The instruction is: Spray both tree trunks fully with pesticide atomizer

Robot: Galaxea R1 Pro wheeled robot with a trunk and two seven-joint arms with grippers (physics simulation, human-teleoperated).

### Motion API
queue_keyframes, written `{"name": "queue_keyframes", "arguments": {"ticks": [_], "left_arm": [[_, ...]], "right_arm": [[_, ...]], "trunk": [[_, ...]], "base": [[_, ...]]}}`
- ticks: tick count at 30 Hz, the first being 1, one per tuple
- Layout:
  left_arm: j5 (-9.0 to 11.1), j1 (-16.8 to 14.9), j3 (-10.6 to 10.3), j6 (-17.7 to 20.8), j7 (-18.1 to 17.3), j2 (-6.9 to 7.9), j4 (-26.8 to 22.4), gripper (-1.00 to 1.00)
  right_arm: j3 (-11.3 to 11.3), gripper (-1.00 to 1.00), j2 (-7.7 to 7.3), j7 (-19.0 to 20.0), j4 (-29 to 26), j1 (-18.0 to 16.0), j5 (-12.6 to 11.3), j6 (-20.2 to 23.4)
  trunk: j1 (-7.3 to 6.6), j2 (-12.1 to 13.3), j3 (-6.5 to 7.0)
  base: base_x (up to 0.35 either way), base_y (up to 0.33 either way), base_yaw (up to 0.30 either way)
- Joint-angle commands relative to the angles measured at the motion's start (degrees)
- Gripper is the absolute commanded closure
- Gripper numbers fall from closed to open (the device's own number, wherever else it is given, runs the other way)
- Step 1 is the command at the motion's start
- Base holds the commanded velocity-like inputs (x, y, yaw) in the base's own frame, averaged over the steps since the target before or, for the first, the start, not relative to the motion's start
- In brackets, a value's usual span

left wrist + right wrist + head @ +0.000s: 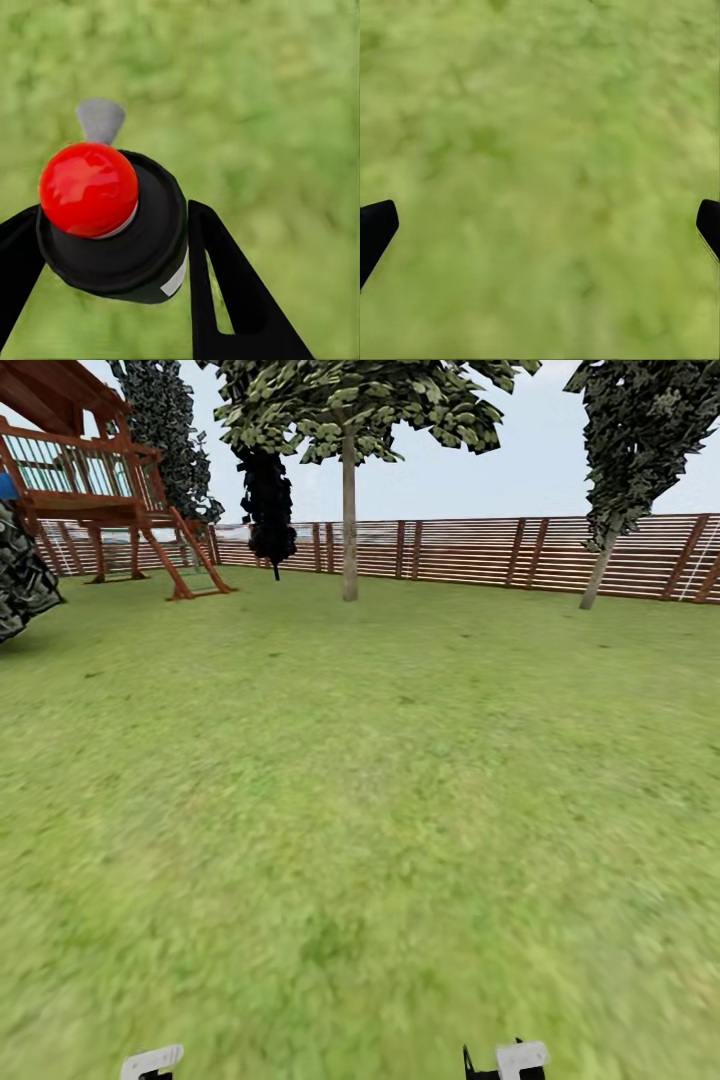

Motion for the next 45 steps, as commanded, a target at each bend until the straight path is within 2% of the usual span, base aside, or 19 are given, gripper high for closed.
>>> {"name": "queue_keyframes", "arguments": {"ticks": [1,45], "left_arm": [[0.3,0.0,0.1,-0.2,-0.2,0.0,0.0,1.0],[0.3,0.0,0.1,-0.2,-0.2,0.0,0.1,1.0]], "right_arm": [[0.4,-1.0,0.01,-0.6,0.1,0.0,0.2,0.0],[0.4,-1.0,0.01,-0.6,0.1,0.0,0.2,0.0]], "trunk": [[0.03,0.0,-0.05],[0.03,0.0,-0.05]], "base": [[0.337,0.0,0.0],[0.337,0.0,0.0]]}}
